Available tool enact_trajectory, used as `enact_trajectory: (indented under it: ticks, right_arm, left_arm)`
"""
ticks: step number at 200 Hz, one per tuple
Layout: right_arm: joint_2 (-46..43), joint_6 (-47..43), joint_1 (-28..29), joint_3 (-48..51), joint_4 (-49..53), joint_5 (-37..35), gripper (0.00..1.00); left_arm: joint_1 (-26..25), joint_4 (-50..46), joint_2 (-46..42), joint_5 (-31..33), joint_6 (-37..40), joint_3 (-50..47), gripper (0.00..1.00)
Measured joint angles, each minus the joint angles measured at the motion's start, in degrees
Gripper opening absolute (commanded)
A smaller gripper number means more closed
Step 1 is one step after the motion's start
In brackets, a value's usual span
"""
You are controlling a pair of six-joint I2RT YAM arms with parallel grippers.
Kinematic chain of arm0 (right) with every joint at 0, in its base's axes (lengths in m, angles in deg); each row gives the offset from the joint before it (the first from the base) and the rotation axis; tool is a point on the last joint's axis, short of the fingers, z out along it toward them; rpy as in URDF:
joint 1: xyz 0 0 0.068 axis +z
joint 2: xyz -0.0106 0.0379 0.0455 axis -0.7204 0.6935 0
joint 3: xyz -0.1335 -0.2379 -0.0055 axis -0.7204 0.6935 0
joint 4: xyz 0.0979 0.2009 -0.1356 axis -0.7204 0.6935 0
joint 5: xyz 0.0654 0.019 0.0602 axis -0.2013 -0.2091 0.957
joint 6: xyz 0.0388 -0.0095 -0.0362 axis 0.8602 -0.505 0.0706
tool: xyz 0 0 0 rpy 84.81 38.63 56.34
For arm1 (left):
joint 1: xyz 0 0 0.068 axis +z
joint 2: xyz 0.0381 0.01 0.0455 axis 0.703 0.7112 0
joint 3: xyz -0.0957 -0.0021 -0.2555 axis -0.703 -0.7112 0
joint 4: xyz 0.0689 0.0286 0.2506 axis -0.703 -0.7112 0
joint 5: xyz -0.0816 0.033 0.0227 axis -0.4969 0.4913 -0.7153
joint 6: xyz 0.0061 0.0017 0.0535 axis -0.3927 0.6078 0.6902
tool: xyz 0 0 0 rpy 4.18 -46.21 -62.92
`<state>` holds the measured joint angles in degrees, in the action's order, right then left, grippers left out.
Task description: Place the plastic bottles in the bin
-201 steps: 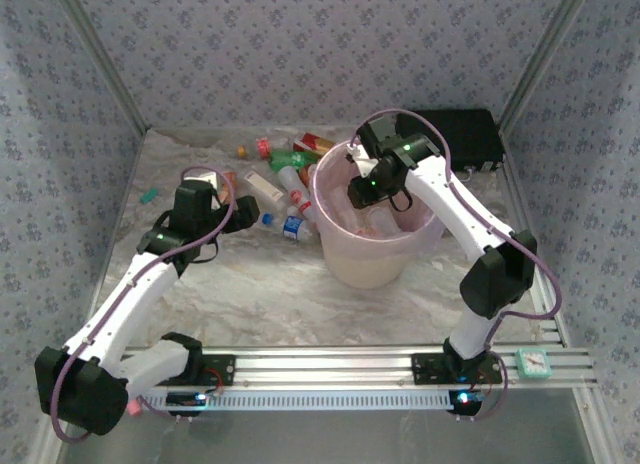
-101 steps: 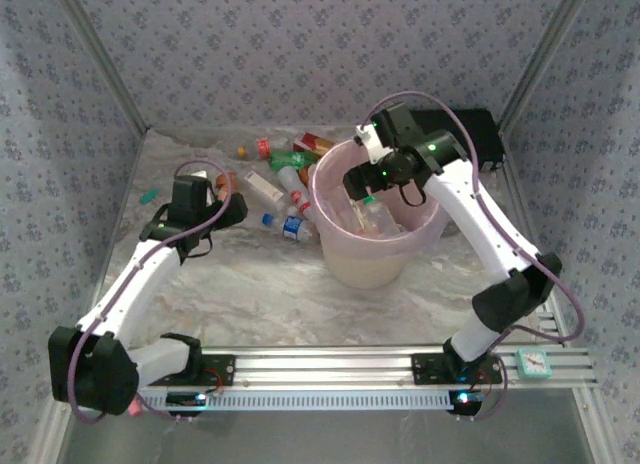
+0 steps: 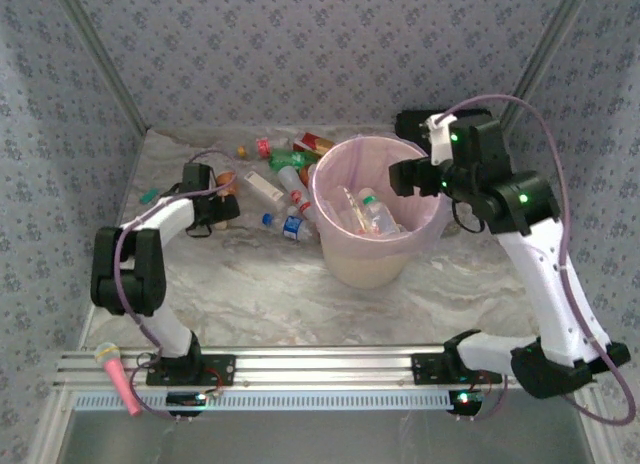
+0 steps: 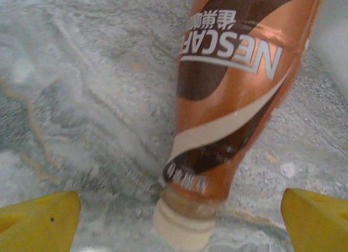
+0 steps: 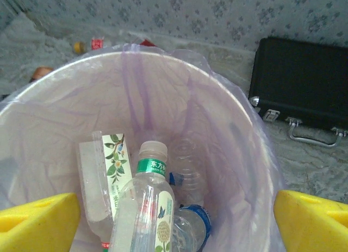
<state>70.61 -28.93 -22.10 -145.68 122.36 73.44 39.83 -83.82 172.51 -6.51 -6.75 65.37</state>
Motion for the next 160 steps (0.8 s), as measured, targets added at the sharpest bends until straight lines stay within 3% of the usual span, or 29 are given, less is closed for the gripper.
enact_trajectory:
  ticks: [58, 131, 160]
  right_arm:
    - [-4.0, 0.7, -0.4, 2.4, -2.3, 0.4, 0.93]
    - [-4.1, 0.7, -1.0, 3.1, -2.5, 0.5, 0.93]
    - [-4.3, 0.7, -1.5, 3.2, -2.5, 0.5, 0.93]
  left_arm:
    - [0.0, -3.3, 10.1, -0.4, 5.2, 12.0, 0.86]
    - [-0.1, -9.5, 15.2, -0.1, 8.2, 17.1, 0.77]
    - [-0.1, -10.8, 15.6, -0.1, 8.7, 17.9, 0.65]
